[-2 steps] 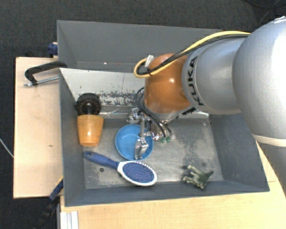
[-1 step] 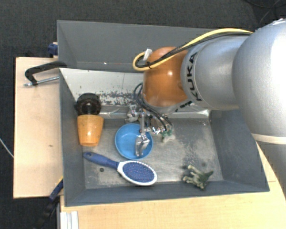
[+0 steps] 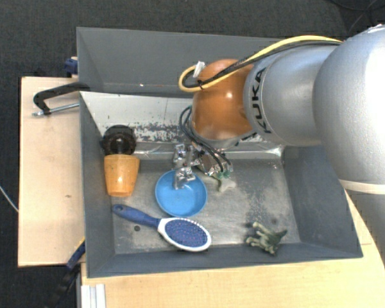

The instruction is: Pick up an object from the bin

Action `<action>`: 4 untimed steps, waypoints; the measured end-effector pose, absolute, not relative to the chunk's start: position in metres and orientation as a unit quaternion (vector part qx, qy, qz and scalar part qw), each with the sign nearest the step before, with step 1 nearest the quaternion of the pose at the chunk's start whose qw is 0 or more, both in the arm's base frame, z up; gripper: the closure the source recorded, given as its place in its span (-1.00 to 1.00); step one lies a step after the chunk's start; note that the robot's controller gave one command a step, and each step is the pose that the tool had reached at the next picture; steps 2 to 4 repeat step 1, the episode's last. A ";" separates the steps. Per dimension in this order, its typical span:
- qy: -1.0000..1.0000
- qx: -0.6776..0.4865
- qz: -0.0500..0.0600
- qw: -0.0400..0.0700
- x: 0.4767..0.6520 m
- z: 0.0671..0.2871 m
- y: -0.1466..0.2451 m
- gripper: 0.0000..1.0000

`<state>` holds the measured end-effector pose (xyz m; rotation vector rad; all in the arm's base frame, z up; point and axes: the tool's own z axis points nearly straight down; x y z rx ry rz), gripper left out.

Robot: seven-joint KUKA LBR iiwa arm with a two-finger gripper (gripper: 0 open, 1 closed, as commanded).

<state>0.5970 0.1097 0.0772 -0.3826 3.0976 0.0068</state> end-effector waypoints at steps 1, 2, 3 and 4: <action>0.987 -0.162 0.000 0.008 0.571 0.233 0.095 1.00; 0.987 -0.162 0.000 0.008 0.571 0.233 0.095 1.00; 0.987 -0.162 0.000 0.008 0.571 0.233 0.095 1.00; 0.987 -0.162 0.000 0.008 0.571 0.233 0.095 1.00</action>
Offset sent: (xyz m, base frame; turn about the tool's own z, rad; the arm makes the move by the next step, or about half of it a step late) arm -0.0284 -0.0157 0.1490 -0.0805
